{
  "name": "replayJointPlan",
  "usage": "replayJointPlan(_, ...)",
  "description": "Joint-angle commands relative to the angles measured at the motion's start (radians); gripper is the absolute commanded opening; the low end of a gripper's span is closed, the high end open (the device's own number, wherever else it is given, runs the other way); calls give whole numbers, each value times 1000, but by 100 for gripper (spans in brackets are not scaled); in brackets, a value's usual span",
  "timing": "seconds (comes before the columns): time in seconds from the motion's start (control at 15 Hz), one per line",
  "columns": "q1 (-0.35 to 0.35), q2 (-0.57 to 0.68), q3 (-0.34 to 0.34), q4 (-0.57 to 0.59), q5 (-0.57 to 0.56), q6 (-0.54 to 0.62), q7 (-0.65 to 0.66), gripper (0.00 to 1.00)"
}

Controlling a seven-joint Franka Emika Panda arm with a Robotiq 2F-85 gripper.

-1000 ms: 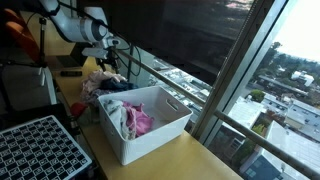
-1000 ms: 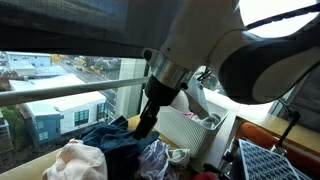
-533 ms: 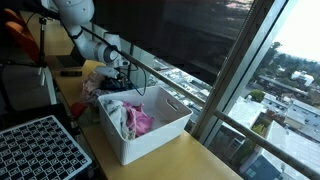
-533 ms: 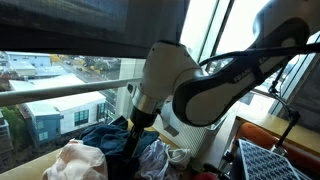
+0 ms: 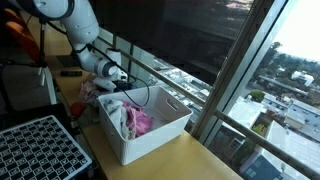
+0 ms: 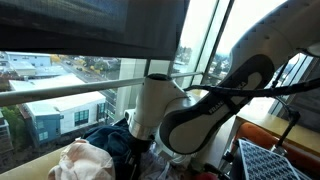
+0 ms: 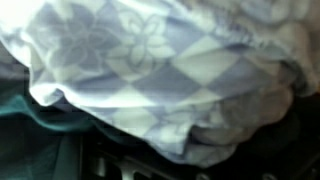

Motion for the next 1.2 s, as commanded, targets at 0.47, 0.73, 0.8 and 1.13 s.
replayJointPlan(0.47, 96, -31, 1, -7, 36, -7, 44, 2)
replayJointPlan(0.73, 150, -88, -10, -17, 24, -18, 81, 1)
replayJointPlan(0.8, 161, -101, -13, -17, 22, -22, 89, 4)
replayJointPlan(1.13, 196, -184, -39, -33, 2, -51, 114, 4)
